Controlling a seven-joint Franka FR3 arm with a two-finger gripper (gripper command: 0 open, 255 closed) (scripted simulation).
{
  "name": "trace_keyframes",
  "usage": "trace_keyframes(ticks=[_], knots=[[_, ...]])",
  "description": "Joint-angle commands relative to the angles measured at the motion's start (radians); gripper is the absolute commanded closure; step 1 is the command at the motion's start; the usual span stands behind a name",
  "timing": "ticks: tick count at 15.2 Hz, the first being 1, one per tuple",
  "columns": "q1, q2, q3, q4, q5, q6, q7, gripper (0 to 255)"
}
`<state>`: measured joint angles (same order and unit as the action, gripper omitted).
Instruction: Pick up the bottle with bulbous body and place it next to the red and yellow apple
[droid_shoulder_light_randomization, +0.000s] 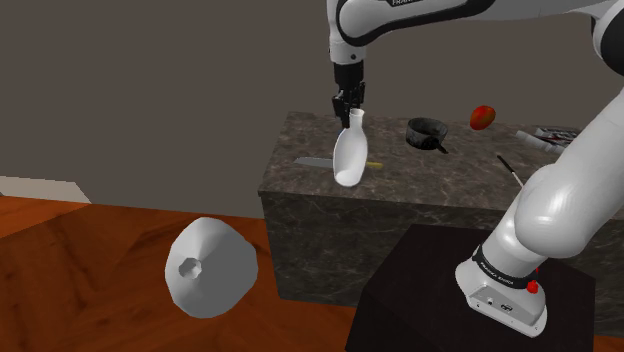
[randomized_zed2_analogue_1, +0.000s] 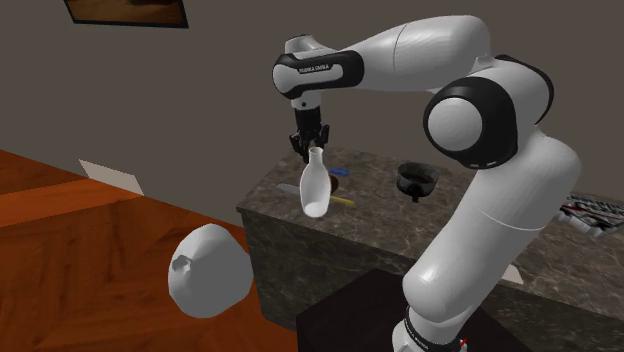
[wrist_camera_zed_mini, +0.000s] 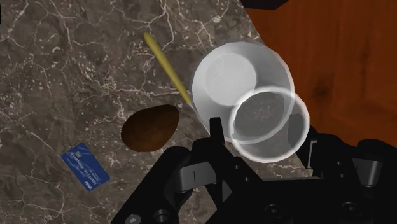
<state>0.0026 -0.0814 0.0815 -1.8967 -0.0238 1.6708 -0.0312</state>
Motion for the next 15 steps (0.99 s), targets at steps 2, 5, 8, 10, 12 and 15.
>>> trace_keyframes(ticks=[2,5,8,10,12,15], knots=[[0.000,-0.001,0.000,0.042,0.000,-0.042,0.000,255],[0.000,0.001,0.000,0.084,0.000,-0.083,-0.001,255],[0.000,0.004,0.000,0.129,0.000,-0.124,-0.002,255],[0.000,0.008,0.001,0.160,0.000,-0.151,-0.002,255],[0.000,0.013,0.001,0.192,-0.001,-0.179,-0.003,255],[0.001,0.021,0.001,0.243,-0.001,-0.221,-0.003,255]])
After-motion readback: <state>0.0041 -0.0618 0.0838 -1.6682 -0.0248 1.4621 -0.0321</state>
